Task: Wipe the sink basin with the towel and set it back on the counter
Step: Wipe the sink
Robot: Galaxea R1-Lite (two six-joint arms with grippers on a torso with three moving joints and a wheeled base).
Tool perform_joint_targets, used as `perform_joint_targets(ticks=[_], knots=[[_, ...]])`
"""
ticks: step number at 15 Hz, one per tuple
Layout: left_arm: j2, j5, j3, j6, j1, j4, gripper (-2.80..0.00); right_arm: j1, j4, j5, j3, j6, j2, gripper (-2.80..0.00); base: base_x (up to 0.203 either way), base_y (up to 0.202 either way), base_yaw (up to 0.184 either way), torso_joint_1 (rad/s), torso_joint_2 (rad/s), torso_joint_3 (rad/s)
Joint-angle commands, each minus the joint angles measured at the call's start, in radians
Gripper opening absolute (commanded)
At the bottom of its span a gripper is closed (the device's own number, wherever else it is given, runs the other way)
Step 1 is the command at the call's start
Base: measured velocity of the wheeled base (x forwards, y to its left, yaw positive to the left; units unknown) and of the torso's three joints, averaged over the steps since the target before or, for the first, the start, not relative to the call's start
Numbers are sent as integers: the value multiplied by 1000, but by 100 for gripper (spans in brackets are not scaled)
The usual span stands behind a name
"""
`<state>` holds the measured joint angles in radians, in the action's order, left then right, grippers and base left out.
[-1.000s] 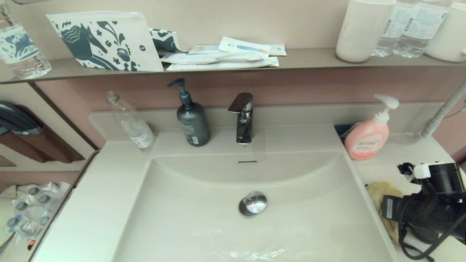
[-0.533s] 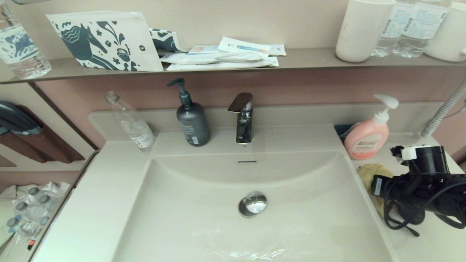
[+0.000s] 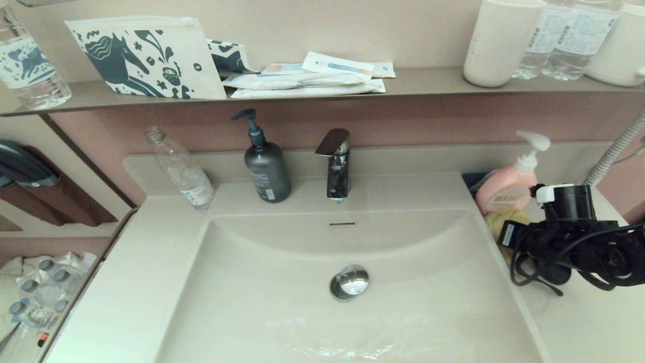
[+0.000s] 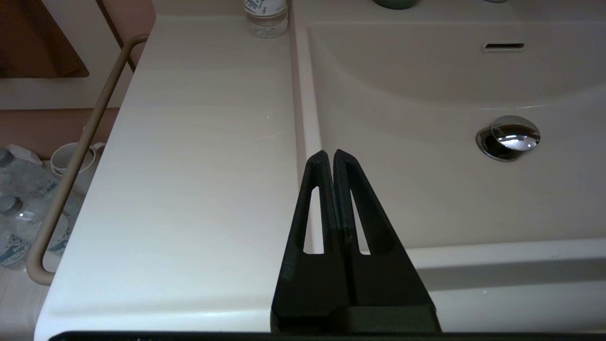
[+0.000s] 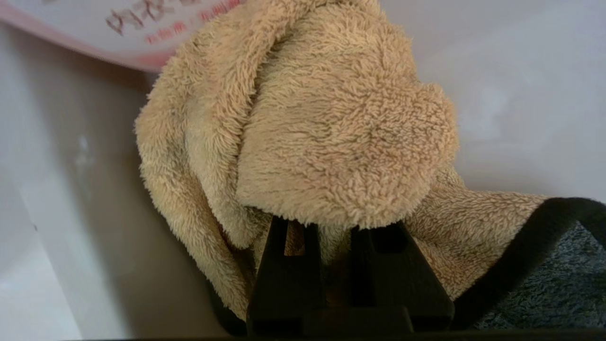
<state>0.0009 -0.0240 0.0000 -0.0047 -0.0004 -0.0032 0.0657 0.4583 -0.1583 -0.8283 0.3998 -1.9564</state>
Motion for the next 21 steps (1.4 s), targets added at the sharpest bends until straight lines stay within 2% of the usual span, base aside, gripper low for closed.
perform_joint_targets(ticks=[1, 3, 6, 8, 11, 13, 16, 21], knots=[[1, -1, 0, 0, 0, -1, -280, 5, 1, -1, -17, 1, -11, -280, 0, 0, 0, 0, 0, 0], [1, -1, 0, 0, 0, -1, -280, 9, -7, -5, -8, 1, 8, -280, 0, 0, 0, 0, 0, 0], [1, -1, 0, 0, 0, 0, -280, 14, -133, -8, 37, -29, 58, -280, 0, 0, 0, 0, 0, 0], [1, -1, 0, 0, -1, 0, -280, 2, -147, -25, 49, -36, 77, -280, 0, 0, 0, 0, 0, 0], [1, -1, 0, 0, 0, 0, -280, -60, -148, -76, 50, -68, 77, -280, 0, 0, 0, 0, 0, 0], [1, -1, 0, 0, -1, -1, -280, -123, -146, -82, 47, -104, 77, -280, 0, 0, 0, 0, 0, 0], [1, -1, 0, 0, 0, -1, -280, -198, -135, -83, 21, -116, 61, -280, 0, 0, 0, 0, 0, 0], [1, -1, 0, 0, 0, -1, -280, -263, -108, -94, -62, -130, 17, -280, 0, 0, 0, 0, 0, 0]])
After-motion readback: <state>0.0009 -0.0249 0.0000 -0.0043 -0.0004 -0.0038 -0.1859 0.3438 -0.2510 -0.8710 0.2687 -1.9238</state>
